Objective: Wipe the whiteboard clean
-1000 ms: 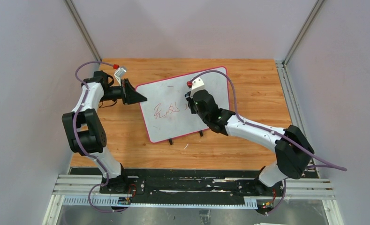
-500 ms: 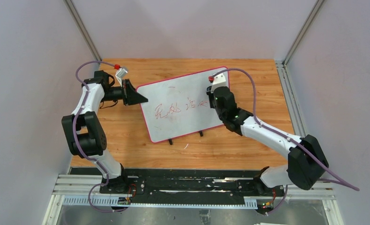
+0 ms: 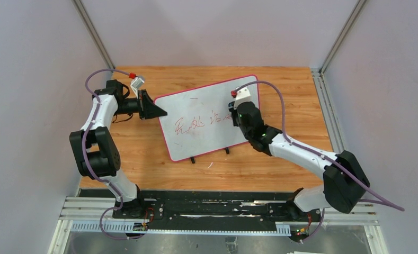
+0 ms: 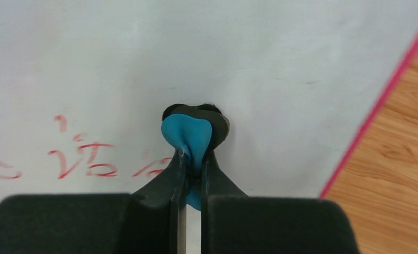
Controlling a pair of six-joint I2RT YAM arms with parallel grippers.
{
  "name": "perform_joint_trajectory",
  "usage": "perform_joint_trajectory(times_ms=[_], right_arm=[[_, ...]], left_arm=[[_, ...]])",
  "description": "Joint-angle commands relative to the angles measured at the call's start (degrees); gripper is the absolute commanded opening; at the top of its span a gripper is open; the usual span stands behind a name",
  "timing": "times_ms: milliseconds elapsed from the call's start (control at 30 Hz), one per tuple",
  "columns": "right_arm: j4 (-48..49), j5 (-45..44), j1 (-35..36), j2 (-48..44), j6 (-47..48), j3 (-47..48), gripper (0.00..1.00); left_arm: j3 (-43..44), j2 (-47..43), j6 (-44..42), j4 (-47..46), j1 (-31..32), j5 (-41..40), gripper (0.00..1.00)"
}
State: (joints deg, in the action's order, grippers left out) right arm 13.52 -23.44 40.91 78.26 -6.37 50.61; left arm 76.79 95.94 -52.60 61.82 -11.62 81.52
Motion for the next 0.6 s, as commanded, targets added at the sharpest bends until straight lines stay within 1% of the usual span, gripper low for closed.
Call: perform_joint_trajectory(times_ms=[0,167,300,367,467,567], right_arm=[[3.14,0.62,7.54,4.34,-2.19,3.72,0.01],[3.92,0.84,13.95,11.24,-1.71,9.91,0.01],[3.92,0.63,16.63,14.31,-0.74,13.18,0.01],[3.82,-0.07,16.92,14.48,-0.29,13.31,0.01],[3.51,-4.28,16.37,13.44,1.39,12.05,0.01],[3.0,-4.76,13.32,11.49,1.65,9.6,0.01]], left_arm=[[-0.69,-1.47,-4.88,-3.46,0.72,-4.44,0.0],[-0.76,-1.61,-4.89,-3.46,0.81,-4.36,0.0],[-0.99,-1.92,-4.98,-3.55,0.77,-4.59,0.0],[-1.04,-1.99,-5.13,-3.55,0.81,-4.76,0.0],[-1.16,-1.96,-5.45,-3.33,0.87,-4.87,0.0],[-1.09,-1.81,-5.86,-3.01,0.88,-5.03,0.0]])
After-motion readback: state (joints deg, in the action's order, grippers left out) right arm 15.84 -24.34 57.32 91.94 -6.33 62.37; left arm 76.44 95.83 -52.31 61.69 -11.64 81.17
